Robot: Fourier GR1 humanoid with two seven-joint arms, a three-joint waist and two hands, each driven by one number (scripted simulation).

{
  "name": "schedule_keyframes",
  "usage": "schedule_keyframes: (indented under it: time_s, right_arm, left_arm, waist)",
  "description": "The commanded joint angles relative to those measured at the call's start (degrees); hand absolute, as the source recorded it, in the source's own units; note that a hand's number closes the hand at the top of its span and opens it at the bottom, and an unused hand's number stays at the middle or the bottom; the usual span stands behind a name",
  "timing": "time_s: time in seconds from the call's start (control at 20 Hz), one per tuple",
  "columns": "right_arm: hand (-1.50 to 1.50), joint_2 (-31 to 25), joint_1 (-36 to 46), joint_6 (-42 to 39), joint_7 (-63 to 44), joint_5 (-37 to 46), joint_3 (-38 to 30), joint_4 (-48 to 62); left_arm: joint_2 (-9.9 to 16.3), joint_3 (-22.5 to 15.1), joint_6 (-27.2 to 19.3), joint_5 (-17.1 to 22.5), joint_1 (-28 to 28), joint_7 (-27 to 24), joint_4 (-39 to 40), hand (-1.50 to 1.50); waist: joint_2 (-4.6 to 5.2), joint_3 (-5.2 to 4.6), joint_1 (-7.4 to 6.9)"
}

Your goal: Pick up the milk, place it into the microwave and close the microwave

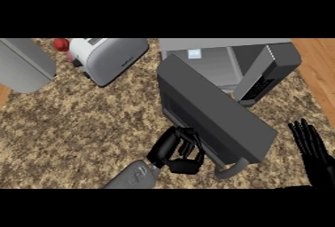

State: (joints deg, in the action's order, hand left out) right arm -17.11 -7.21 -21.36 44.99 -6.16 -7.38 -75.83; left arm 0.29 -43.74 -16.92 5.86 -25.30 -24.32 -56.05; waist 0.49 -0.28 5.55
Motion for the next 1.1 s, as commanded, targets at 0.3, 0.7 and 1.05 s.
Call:
schedule_keyframes:
  time_s: [0.3, 0.7, 1.05]
  right_arm:
    - [-1.50, -3.78, -2.31, -6.56, -6.55, -7.39, 1.42, -13.48]
    - [-1.50, -6.91, -0.75, -7.98, -11.55, -9.83, 2.57, -19.40]
    - [-1.50, -10.06, 2.41, -8.38, -14.31, -11.90, 0.69, -21.57]
  left_arm:
    - [-0.27, -8.74, -6.61, 14.18, -6.03, -3.02, 5.57, 1.50]
    - [-0.27, -7.37, -12.81, 23.56, -11.11, -5.87, 4.14, 1.50]
    - [-0.28, -4.33, -21.74, 30.10, -17.11, -4.85, 5.26, 1.50]
  waist:
    - [0.84, -0.17, 3.87]
    - [1.35, -0.27, 6.28]
    - [1.78, -0.16, 7.81]
